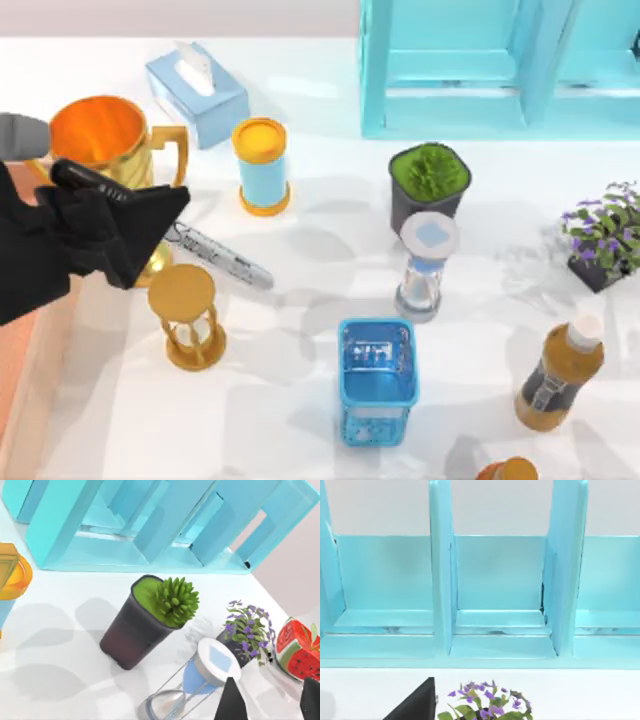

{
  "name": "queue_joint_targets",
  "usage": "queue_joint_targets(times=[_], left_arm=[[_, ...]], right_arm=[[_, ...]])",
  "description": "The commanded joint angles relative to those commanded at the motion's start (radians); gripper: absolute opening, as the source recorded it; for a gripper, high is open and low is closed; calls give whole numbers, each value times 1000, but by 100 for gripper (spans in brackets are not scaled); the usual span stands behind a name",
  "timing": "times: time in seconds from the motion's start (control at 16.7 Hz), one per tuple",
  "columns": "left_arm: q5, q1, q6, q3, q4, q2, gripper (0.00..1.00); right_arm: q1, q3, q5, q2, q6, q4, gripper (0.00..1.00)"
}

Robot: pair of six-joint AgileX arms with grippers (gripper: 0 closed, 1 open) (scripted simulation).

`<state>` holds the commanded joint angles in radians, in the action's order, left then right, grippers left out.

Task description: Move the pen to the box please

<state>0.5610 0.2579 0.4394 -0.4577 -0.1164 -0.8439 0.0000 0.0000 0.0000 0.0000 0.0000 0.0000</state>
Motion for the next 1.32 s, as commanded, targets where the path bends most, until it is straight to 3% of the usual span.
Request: queue_joint_targets(times=[0.24,0.48,0.84,1.32], left_arm=[[26,-27,-53,-57,52,-11,0],[101,-113,-266,-236,240,-65,0],[212,-302,-850,-572,662,-220,0],[261,-600,-1561,-910,1213,-515,0]], right_arm=[[0,0,0,0,0,0,100],[0,0,0,0,0,0,100],[0,0,0,0,0,0,100],[0,0,0,0,0,0,100]])
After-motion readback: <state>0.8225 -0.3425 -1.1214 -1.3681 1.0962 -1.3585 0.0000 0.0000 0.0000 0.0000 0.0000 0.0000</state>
